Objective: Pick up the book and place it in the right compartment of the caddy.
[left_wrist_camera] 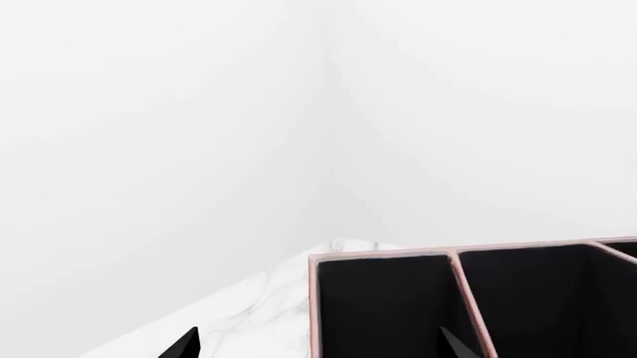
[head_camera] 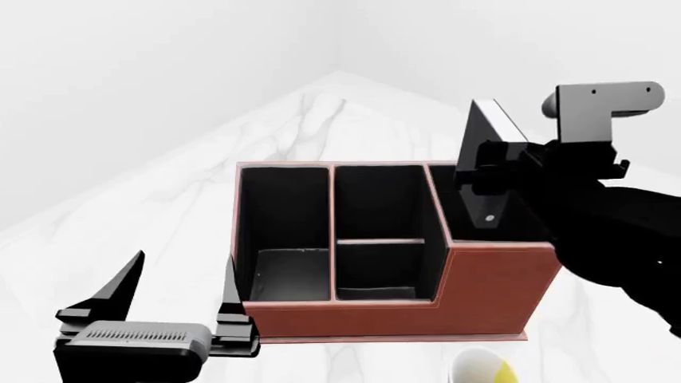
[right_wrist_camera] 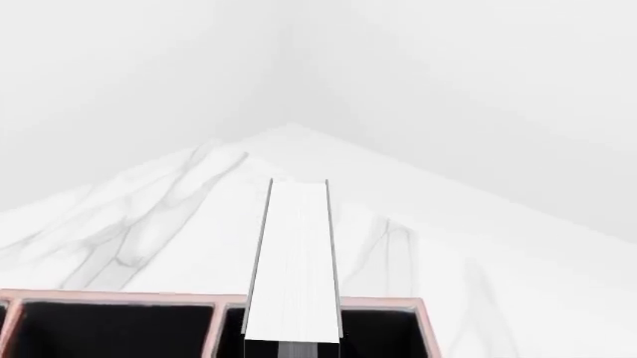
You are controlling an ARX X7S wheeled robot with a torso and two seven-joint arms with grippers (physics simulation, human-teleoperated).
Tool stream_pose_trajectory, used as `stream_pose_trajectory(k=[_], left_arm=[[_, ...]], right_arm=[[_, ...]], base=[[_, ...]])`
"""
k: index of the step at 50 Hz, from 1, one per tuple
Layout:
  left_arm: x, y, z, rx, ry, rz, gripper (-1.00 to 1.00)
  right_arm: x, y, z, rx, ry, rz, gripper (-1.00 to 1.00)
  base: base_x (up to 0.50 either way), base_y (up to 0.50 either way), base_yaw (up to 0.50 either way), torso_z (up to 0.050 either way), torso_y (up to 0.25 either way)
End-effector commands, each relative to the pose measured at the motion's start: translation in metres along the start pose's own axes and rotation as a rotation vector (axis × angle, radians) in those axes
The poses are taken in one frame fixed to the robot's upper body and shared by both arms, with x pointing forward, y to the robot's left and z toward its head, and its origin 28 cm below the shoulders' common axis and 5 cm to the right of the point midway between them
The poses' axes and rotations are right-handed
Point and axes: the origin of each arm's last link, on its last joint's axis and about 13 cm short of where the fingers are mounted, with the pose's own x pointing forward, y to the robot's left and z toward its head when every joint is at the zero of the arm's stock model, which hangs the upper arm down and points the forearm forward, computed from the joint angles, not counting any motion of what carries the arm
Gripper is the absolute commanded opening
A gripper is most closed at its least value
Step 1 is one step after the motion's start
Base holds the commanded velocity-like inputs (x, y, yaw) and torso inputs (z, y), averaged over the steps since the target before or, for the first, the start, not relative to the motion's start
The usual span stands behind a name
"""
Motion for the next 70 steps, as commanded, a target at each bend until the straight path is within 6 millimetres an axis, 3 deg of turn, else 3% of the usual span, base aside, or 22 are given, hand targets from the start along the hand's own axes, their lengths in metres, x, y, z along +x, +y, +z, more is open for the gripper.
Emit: stream_pose_trajectory(k=[1, 70], left_arm=[[0.0, 0.0, 0.0, 0.0, 0.0, 0.0, 1.0], [0.0, 0.0, -0.001, 0.0, 0.001, 0.0, 1.0]], right_arm=[[0.0, -0.004, 0.002, -0.013, -0.035, -0.026, -1.0], [0.011, -0.007, -0.029, -0.003, 0.025, -0.021, -1.0]], base=[[0.0, 0.0, 0.0, 0.0, 0.0], [0.0, 0.0, 0.0, 0.0, 0.001]])
